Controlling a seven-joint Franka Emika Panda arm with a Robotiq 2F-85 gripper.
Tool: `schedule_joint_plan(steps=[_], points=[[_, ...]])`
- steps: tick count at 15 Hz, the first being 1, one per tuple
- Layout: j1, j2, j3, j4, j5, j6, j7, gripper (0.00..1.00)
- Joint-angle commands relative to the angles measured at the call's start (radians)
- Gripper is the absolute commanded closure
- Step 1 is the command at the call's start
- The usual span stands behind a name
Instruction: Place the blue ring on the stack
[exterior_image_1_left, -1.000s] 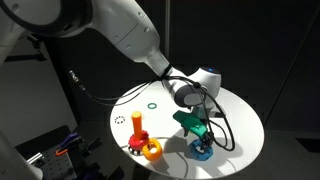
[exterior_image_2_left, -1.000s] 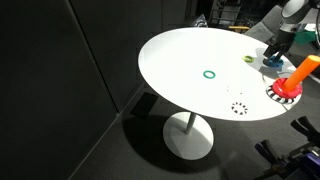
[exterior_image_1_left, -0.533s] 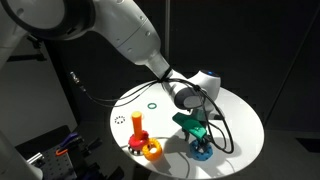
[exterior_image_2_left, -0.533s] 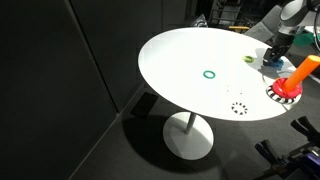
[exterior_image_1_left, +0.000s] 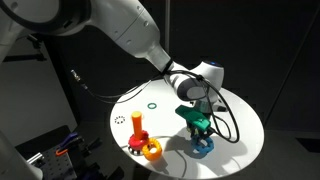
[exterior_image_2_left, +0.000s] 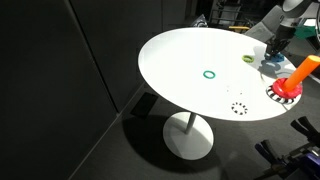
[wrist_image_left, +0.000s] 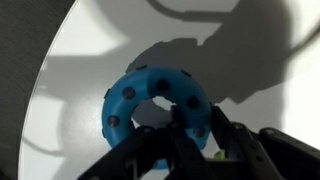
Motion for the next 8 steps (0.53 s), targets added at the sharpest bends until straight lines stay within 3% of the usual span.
schedule_joint_plan(steps=[1, 8], points=[[0.019, -0.088, -0.002, 0.0, -0.025, -0.108, 0.034, 0.9], [0.096, -0.251, -0.017, -0.071, -0.093, -0.214, 0.087, 0.9]])
